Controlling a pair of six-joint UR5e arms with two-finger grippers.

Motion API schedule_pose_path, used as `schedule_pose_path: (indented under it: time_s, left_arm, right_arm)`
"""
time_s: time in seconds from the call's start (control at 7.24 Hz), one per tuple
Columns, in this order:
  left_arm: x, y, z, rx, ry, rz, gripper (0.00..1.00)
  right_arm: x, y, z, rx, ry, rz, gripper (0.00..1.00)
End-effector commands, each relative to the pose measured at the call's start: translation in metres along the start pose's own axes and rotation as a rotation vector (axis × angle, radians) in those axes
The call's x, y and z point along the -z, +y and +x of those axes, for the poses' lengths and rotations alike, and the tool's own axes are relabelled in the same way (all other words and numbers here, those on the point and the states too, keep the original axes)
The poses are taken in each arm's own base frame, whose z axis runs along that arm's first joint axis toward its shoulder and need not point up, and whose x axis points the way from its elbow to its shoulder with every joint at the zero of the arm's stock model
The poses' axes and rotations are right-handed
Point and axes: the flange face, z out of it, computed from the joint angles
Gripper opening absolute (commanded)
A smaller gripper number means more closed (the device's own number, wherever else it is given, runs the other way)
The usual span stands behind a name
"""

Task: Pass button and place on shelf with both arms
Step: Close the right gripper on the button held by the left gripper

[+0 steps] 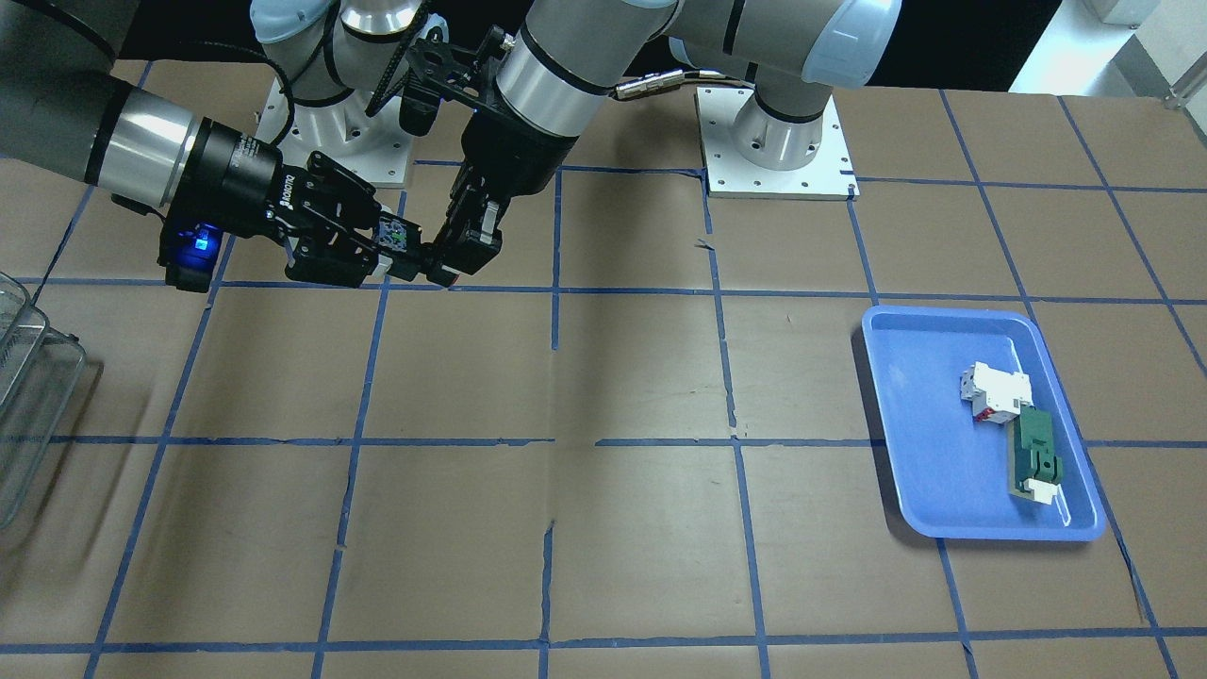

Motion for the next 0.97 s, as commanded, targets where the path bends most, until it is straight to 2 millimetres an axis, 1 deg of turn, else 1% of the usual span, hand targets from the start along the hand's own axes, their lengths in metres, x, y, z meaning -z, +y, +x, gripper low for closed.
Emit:
schedule_pose_path:
  time_s: [0.0, 0.14, 0.69, 0.83]
  left_arm:
    - [0.0003, 0.0001, -0.0004, 0.000, -0.002, -0.003, 0.19]
    - [-0.0010, 0.0004, -0.0010, 0.001, 0.000, -0.004, 0.99]
    - [0.0050, -0.0005, 0.0003, 0.018, -0.002, -0.007, 1.00]
    - [0.0071, 0.0035, -0.0027, 0.030, 0.000, -0.012, 1.00]
  right_arm:
    - [0.0008, 0.0011, -0.0001, 0.004, -0.002, 0.001, 0.00]
    - [0.0018, 0.0012, 0.0002, 0.006, -0.003, 0.003, 0.00]
    - [0.0018, 0.0011, 0.0003, 0.009, -0.002, 0.004, 0.00]
    - [0.0048, 0.0001, -0.0010, 0.017, -0.006, 0.009, 0.00]
